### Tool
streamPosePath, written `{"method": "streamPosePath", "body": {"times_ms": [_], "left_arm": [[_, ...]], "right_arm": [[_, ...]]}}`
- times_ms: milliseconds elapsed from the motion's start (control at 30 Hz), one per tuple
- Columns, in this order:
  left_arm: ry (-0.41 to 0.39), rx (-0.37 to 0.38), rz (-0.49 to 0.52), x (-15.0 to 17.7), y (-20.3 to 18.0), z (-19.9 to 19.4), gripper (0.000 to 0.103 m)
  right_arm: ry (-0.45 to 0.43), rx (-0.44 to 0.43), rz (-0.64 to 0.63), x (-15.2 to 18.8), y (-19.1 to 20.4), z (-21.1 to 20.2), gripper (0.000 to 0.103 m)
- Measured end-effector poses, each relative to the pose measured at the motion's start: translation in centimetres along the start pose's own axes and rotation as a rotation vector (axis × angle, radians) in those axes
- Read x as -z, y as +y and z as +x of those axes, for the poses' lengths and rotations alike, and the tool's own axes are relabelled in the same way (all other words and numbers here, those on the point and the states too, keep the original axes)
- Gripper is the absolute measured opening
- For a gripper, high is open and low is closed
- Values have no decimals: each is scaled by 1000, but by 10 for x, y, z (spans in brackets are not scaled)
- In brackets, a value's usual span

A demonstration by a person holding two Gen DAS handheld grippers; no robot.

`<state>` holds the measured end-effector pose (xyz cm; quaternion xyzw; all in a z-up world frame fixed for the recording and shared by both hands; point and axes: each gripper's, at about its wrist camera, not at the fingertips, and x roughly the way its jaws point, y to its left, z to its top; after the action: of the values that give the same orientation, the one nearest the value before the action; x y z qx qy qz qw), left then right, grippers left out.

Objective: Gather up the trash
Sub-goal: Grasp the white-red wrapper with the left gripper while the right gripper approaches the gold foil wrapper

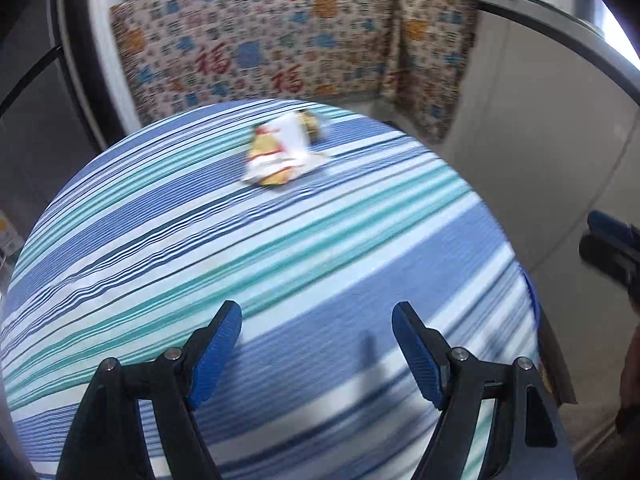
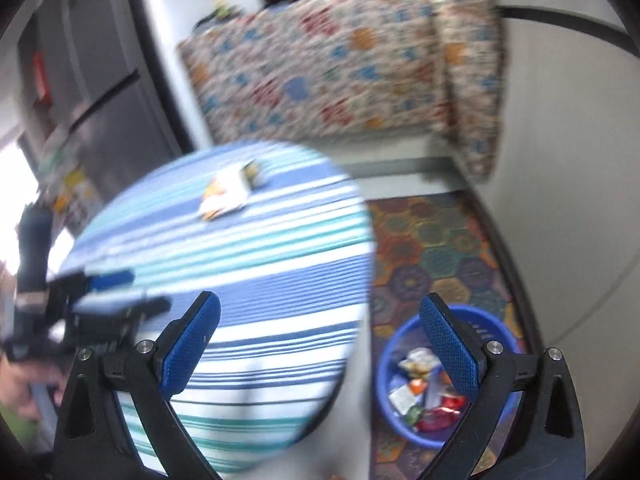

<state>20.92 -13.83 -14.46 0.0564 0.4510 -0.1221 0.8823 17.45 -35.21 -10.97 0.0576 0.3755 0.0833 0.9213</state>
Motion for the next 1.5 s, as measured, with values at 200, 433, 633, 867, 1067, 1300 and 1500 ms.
{"method": "streamPosePath", "body": {"times_ms": [200, 433, 633, 867, 1067, 1300, 1500], "left_arm": [[4, -16, -19, -3, 24, 15, 79], [34, 86, -10, -17, 53, 42, 79], [-22, 256, -45, -73, 103, 62, 79], [18, 415, 41, -127, 96, 109, 79], [25, 461, 149, -129, 76, 125, 77], [-7, 440, 119, -113, 78, 116, 24], [-10, 256, 59, -75, 98, 72, 24]], "right_arm": [[69, -11, -109, 7, 42, 45, 100], [166, -10, -157, 22, 71, 86, 100], [201, -13, -225, 34, 85, 96, 100], [200, -31, -226, 33, 85, 94, 100], [199, -38, -218, 31, 82, 92, 100], [185, -27, -177, 23, 68, 92, 100], [165, -4, -142, -12, 48, 109, 100]]}}
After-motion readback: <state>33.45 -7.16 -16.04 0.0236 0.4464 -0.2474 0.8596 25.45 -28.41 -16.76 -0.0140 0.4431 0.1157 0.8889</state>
